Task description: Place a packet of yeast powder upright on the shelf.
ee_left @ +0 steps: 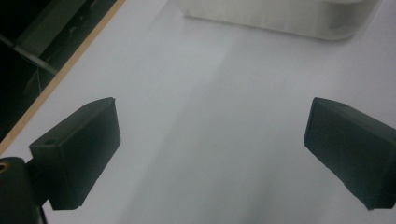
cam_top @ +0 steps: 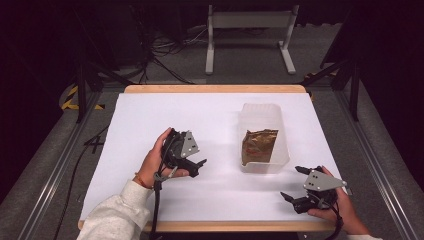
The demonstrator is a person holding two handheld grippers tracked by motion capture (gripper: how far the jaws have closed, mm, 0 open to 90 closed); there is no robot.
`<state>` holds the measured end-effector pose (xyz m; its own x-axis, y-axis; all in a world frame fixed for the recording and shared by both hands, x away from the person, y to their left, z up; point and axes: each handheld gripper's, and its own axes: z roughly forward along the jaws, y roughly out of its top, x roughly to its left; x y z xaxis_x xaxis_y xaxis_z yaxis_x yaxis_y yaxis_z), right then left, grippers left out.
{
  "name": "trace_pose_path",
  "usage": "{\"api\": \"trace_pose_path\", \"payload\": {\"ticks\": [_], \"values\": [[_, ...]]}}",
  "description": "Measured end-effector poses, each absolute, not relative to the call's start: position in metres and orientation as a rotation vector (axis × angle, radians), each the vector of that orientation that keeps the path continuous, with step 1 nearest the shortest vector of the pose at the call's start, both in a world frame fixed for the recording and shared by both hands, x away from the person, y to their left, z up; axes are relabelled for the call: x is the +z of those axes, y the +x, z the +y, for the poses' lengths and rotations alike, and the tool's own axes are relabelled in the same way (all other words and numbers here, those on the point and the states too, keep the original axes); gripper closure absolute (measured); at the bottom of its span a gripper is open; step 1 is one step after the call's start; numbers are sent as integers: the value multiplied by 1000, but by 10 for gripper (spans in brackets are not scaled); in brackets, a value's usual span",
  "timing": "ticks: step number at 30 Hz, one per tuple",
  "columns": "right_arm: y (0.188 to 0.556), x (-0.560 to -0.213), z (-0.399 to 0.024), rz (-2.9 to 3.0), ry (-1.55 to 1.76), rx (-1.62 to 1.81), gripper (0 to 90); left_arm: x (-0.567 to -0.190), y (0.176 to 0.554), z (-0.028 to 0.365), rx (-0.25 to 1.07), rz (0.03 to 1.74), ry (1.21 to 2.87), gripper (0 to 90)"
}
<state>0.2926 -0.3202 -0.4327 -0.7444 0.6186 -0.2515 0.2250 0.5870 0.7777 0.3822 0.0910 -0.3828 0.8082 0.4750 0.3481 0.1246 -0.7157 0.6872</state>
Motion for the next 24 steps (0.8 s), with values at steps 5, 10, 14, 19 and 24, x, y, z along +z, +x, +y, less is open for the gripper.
{"api": "trace_pose_path", "payload": {"ticks": [5, 10, 14, 19, 24], "values": [[293, -432, -320, 2309, 667, 1036, 68, -390, 376, 106, 685, 469, 2328, 46], [293, -433, -320, 2311, 664, 1035, 68, -397, 371, 123, 689, 499, 2331, 45], [292, -432, -320, 2310, 667, 1033, 67, -402, 367, 137, 689, 533, 2322, 46], [292, -432, -320, 2309, 668, 1036, 68, -407, 360, 150, 703, 557, 2303, 45], [293, -432, -320, 2306, 670, 1035, 67, -414, 351, 164, 719, 581, 2311, 42]]}}
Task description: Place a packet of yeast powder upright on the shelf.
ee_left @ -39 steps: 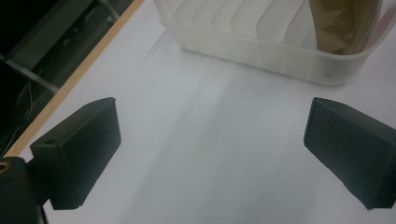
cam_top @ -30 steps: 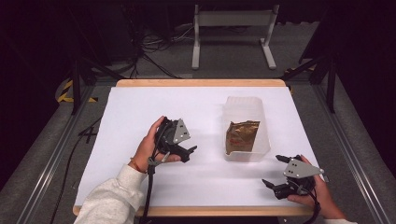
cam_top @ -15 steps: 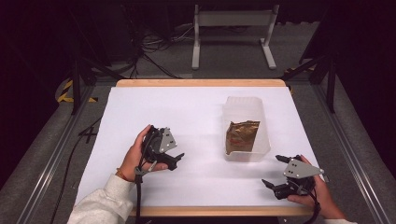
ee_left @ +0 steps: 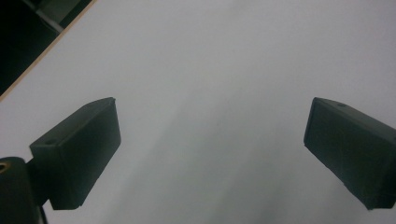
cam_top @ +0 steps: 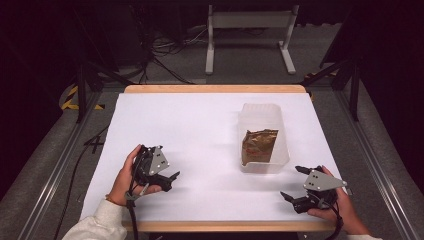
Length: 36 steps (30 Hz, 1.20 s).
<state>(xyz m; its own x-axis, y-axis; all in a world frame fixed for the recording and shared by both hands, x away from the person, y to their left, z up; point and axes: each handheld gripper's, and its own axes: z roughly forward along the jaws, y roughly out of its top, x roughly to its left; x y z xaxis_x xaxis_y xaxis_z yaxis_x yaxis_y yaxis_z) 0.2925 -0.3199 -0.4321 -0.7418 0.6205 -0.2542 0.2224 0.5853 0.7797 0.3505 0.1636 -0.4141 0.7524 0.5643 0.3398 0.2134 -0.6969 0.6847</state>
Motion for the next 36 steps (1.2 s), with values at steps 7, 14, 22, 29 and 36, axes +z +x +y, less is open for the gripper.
{"api": "trace_pose_path", "payload": {"ticks": [7, 14, 22, 29, 36], "values": [[293, -433, -320, 2310, 662, 1030, 67, -422, 341, 187, 715, 638, 2312, 43], [293, -432, -320, 2309, 660, 1027, 67, -434, 338, 210, 665, 717, 2265, 48], [293, -433, -320, 2310, 662, 1024, 67, -446, 327, 235, 647, 825, 2177, 50], [293, -433, -319, 2309, 658, 1023, 67, -446, 318, 249, 623, 869, 2100, 52], [293, -432, -319, 2307, 654, 1024, 67, -446, 311, 258, 587, 893, 2046, 51]]}}
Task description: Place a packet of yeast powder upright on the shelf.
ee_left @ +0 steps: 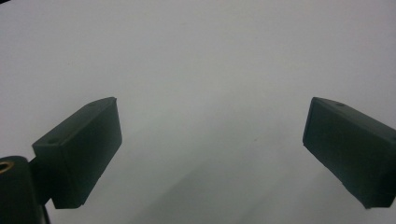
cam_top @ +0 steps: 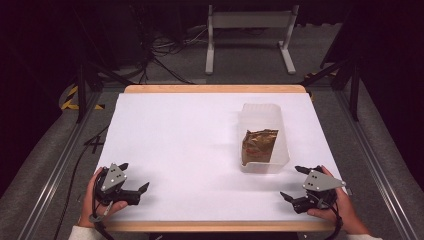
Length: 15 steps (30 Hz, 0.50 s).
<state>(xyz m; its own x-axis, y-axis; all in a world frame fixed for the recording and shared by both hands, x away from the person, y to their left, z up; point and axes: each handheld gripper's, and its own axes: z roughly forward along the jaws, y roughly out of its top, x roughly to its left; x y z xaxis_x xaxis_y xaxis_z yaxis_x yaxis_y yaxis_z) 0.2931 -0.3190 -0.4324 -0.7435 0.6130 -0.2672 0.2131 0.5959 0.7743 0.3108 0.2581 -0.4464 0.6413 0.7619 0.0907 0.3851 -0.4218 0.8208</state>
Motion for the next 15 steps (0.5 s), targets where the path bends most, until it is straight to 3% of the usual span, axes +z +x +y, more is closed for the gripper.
{"api": "trace_pose_path", "payload": {"ticks": [15], "values": [[293, -432, -319, 2305, 655, 1024, 67, -448, 310, 255, 569, 894, 2020, 51]]}}
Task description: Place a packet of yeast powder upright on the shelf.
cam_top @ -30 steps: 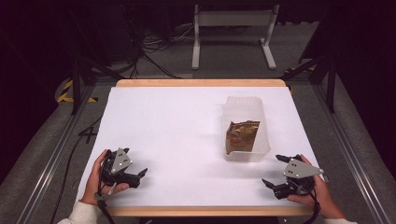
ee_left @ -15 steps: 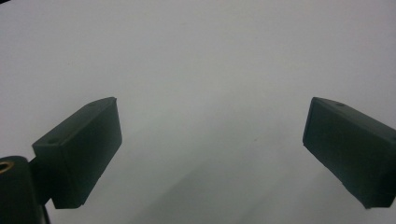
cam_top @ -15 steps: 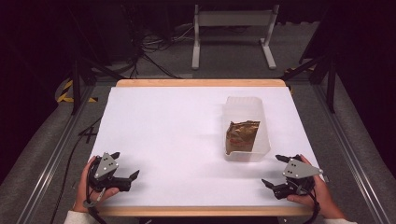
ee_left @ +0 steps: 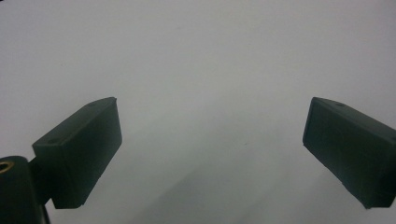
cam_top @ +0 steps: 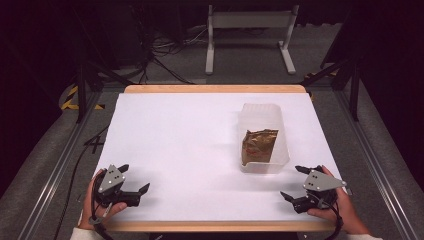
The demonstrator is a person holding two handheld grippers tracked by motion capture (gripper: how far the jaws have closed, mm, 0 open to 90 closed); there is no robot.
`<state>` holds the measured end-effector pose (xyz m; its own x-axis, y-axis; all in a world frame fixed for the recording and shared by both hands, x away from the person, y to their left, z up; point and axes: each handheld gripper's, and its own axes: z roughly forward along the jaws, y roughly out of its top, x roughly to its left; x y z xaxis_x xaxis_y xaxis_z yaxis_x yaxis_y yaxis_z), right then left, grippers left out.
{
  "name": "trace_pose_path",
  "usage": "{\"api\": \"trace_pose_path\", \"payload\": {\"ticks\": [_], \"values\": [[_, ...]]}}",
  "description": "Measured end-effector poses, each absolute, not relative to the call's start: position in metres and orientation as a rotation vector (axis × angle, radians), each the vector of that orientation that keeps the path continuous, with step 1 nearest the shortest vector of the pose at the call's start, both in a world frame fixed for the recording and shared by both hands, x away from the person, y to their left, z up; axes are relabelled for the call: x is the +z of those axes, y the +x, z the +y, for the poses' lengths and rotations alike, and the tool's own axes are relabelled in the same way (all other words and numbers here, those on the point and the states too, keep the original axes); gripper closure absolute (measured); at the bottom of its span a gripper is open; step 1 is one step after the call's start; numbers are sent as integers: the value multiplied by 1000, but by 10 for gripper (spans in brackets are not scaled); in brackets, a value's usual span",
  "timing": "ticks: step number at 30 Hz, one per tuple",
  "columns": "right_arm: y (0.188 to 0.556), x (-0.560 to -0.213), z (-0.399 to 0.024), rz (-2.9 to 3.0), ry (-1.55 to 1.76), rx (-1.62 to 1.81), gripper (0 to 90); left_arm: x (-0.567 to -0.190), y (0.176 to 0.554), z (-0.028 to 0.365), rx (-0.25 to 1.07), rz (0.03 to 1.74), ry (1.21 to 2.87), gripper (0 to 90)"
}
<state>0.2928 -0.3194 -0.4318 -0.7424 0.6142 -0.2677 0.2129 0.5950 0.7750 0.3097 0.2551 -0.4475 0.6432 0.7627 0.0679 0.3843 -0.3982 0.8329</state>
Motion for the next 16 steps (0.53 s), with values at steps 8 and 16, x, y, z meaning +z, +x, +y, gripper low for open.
{"api": "trace_pose_path", "payload": {"ticks": [8, 16], "values": [[293, -432, -320, 2305, 658, 1027, 67, -447, 310, 255, 576, 900, 2018, 50], [293, -432, -321, 2302, 666, 1032, 67, -447, 310, 255, 590, 904, 2010, 50]]}}
